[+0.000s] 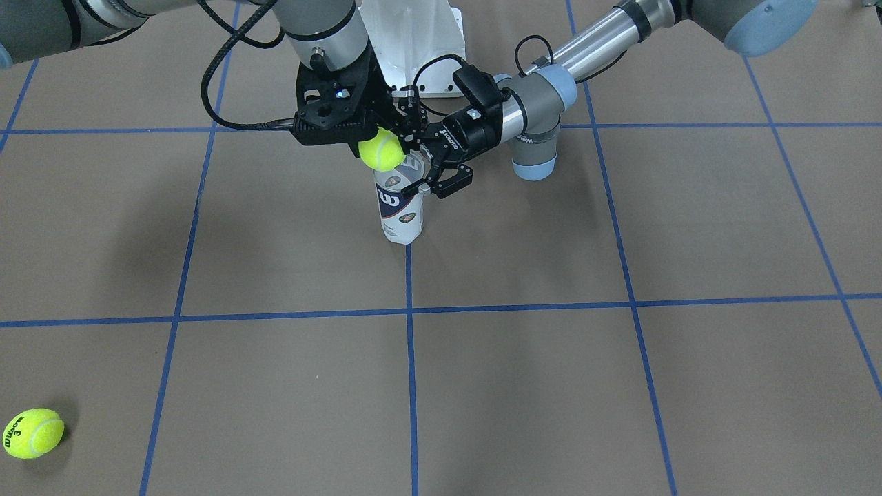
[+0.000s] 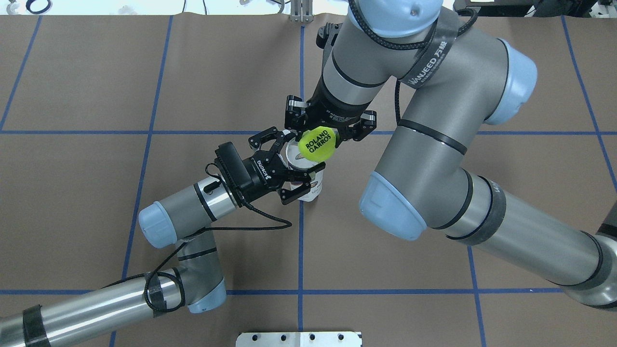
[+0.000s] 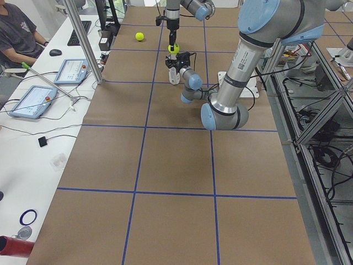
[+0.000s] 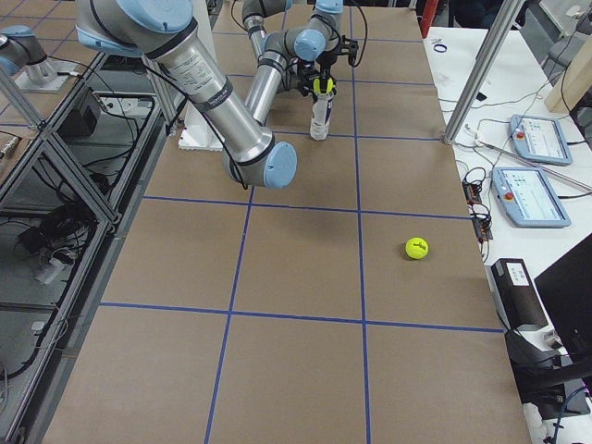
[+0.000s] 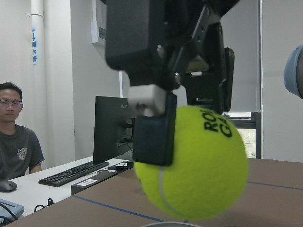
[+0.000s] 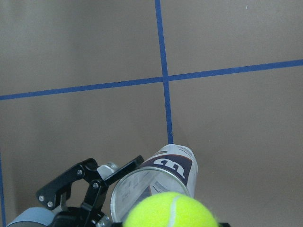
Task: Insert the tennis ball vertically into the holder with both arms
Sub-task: 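Carry the ball with the right gripper over the tube's open top, then lower the ball into the tube and open the right gripper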
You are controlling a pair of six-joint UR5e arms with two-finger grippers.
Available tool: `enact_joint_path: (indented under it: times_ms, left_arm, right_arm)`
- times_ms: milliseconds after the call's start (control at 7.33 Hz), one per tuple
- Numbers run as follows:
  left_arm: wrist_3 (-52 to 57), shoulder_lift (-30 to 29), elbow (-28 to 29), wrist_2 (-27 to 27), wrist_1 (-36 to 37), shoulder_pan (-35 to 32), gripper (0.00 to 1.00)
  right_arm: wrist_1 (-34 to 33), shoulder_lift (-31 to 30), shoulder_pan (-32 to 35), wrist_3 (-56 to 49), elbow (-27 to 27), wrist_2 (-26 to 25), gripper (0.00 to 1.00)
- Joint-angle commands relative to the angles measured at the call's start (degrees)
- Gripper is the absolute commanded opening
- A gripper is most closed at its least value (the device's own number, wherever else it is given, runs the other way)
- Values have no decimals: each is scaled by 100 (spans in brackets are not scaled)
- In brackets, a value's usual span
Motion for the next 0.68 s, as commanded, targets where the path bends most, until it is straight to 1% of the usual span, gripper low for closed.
enact_joint_path:
  times_ms: [0,136,273,409,545]
  left_arm:
    - [0,0,2,0,-1,8,84]
    - [0,-9,2,0,-1,8,84]
    - [0,-9,2,0,-1,8,84]
    - [0,-9,2,0,-1,8,84]
    - [0,-9,2,0,-1,8,85]
  right_arm:
    - [0,90,-52,0,-103,-55,0]
    - [0,91,-70,0,-130,-55,1]
    - [0,99,-70,0,-139,-64,20]
    - [0,99,-79,0,-139,-64,72]
    - [0,99,-105,0,-139,-160,94]
